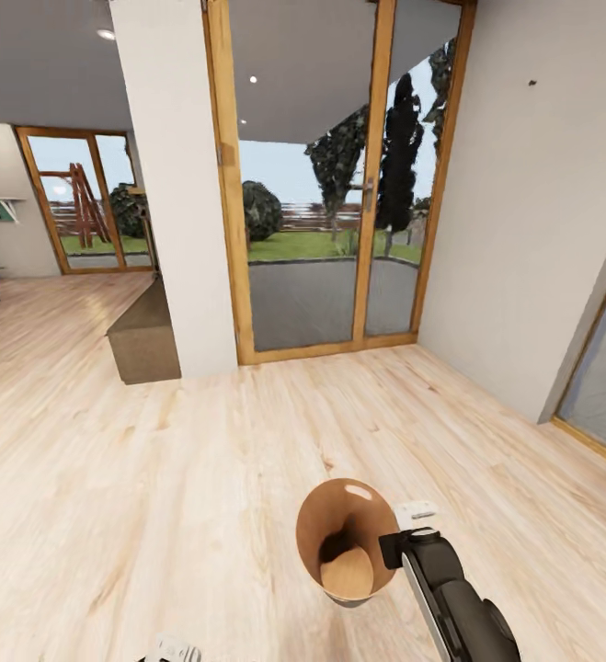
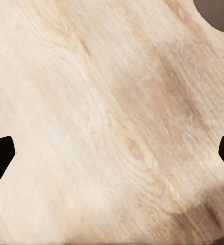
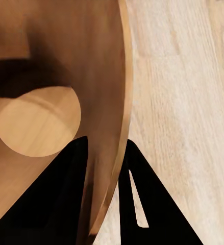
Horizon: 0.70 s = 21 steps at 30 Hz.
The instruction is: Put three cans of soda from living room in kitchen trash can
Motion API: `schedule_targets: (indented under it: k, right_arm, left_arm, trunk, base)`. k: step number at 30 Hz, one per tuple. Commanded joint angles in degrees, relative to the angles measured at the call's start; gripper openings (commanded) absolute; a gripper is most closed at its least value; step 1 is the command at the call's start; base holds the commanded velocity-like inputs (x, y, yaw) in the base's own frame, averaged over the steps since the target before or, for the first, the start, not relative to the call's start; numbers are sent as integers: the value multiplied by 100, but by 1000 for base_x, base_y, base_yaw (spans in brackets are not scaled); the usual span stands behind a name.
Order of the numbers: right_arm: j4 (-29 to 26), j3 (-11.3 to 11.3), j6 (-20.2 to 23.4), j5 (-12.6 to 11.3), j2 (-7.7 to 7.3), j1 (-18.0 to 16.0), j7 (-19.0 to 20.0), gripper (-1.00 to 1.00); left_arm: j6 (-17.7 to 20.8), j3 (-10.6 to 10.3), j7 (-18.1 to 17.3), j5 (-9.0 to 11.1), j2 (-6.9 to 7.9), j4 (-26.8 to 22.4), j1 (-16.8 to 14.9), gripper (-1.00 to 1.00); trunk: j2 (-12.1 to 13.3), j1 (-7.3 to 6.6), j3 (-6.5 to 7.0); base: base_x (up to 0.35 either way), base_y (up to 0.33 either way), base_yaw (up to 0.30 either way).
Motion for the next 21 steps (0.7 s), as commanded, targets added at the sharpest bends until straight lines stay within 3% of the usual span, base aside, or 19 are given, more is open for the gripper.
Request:
schedule_targets:
  k: [1, 21]
  right_arm:
    - [-3, 1, -3, -20, 1, -2, 7, -100]
    - [-3, 1, -3, -11, -3, -2, 8, -100]
  left_arm:
    - [0, 0, 0, -1, 1, 0, 0, 100]
    - [0, 0, 0, -2, 4, 0, 0, 100]
  trunk:
    - [0, 0, 1]
    - [0, 0, 1]
  base:
    - [0, 0, 241]
    - [0, 0, 241]
